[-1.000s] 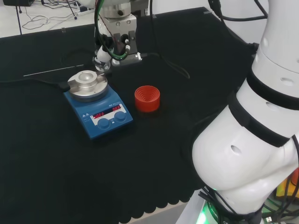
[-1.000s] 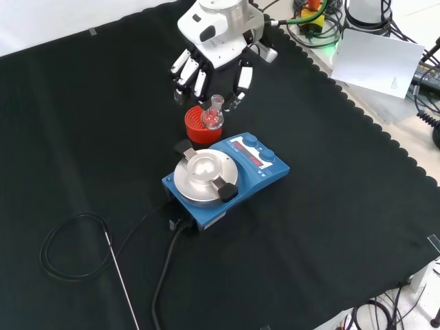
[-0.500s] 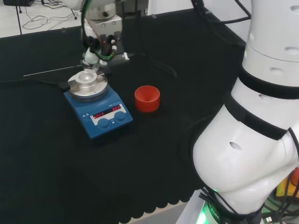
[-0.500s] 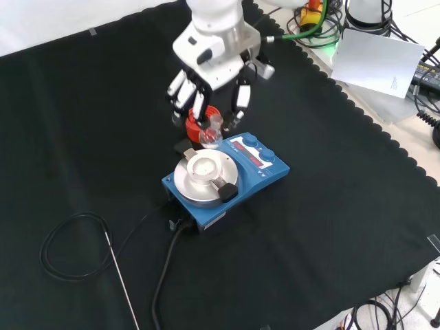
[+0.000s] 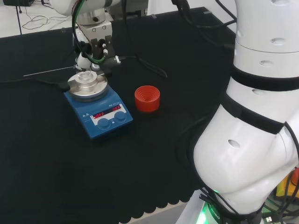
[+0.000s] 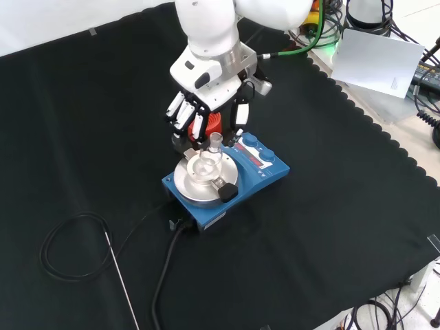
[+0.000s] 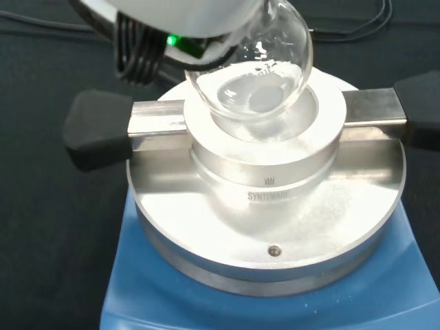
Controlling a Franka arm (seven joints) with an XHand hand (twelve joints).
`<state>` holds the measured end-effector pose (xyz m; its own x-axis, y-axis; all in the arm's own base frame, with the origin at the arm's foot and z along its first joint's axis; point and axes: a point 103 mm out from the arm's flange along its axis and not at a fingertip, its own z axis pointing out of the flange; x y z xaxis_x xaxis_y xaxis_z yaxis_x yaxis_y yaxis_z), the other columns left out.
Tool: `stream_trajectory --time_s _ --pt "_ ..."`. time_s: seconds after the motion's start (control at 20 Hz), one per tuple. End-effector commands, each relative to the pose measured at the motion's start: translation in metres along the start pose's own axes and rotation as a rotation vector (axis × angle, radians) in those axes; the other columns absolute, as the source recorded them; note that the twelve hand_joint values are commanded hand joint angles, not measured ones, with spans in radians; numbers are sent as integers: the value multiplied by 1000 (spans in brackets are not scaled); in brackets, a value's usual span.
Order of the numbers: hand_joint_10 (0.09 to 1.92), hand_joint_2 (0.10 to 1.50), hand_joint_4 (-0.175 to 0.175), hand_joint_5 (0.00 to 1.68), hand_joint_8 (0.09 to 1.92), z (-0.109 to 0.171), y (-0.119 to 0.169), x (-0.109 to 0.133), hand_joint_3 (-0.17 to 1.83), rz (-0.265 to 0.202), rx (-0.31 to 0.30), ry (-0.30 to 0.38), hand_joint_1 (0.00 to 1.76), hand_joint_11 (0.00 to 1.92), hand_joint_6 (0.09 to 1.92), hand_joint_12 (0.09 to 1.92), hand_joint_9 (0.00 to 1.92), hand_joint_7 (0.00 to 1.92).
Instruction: Place the round-bottom flask on the heater.
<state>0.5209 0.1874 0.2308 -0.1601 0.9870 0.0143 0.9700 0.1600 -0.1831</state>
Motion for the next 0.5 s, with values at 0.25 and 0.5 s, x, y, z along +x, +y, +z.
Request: stream_trajectory --time_s 0.25,0.5 --pt "597 670 54 1148 701 8 9 -8 753 4 16 11 1122 444 936 1318 710 435" --pt "597 669 54 1148 702 13 16 -13 754 2 26 20 1122 446 936 1318 710 434"
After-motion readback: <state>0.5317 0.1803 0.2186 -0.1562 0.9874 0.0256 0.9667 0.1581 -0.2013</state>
